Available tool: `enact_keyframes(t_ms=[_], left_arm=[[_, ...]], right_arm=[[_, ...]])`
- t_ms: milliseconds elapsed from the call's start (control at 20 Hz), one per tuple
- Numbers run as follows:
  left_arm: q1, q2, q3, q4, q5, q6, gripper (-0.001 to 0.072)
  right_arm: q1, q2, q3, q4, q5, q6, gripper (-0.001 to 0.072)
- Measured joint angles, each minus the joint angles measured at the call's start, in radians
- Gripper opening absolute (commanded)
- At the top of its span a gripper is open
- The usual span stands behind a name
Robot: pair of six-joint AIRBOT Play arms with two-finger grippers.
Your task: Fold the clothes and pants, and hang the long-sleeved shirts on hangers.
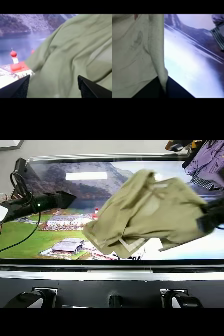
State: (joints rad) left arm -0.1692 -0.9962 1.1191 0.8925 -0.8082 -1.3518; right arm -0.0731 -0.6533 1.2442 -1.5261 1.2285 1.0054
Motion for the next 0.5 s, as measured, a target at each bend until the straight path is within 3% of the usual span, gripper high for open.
enact_keyframes(t_ms=[300,500], left_arm=[[0.008,0.014,0.0,0.0,0.004,-0.032,0.072],[0.008,0.015,0.0,-0.003,0.004,-0.041,0.072]], right_arm=[[0.0,0.159,0.021,-0.494,0.048,0.561,0.0026],[0.0,0.121,0.116,-0.779,0.171,0.782,0.0026]])
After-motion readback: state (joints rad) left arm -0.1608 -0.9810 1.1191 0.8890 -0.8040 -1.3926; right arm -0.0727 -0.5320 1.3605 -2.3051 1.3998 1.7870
